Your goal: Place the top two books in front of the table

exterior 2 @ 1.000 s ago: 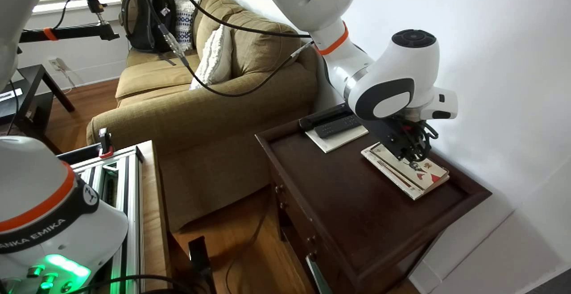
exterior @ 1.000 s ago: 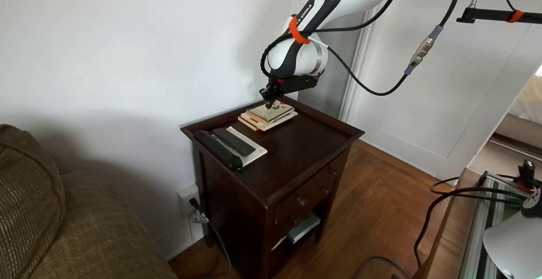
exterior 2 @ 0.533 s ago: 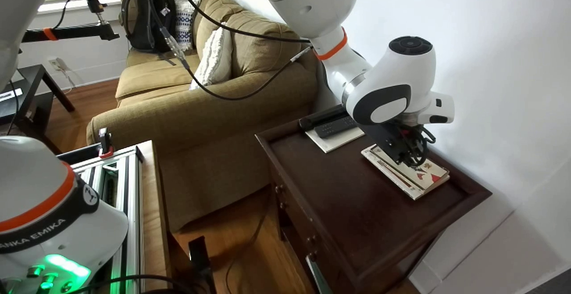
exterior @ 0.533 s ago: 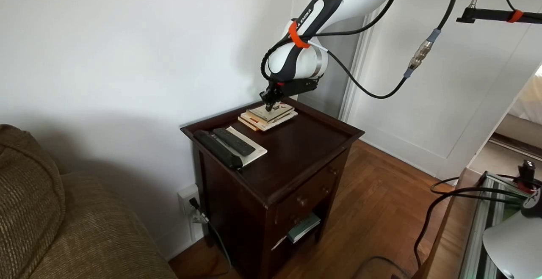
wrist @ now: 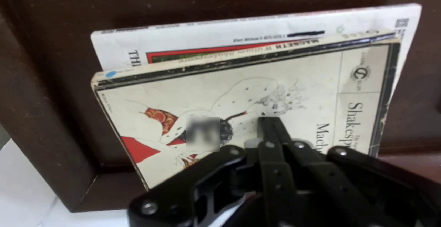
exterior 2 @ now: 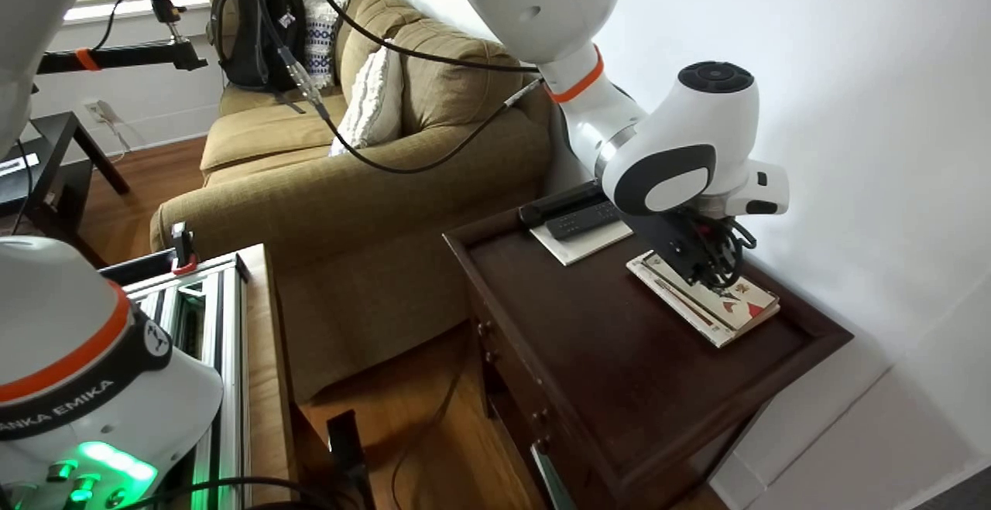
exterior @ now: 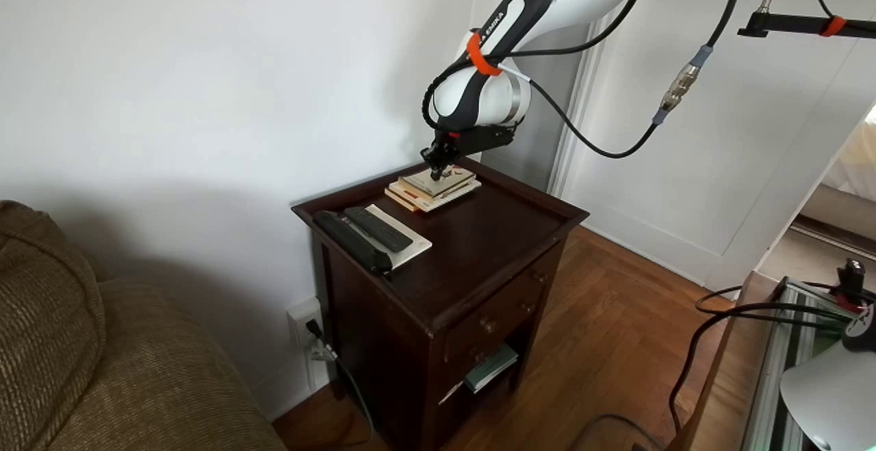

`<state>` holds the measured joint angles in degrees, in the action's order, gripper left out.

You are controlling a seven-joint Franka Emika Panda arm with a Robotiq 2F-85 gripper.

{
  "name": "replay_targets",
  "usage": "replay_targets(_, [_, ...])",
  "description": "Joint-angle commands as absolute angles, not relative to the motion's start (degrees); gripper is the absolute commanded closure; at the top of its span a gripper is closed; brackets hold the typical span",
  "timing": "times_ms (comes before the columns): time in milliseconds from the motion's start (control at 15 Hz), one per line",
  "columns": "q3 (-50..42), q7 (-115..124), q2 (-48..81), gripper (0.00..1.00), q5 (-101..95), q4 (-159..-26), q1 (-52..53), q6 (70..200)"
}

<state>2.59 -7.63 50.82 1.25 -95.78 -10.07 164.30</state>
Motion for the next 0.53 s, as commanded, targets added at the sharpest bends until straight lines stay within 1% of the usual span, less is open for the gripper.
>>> replay_targets(0, [1.3, -6.5, 50.2, 1.00, 1.2, -96.1, -9.3, 160.2])
replay_targets(467, [0.6, -6.5, 49.2, 1.00, 1.3, -96.5, -9.2, 155.0])
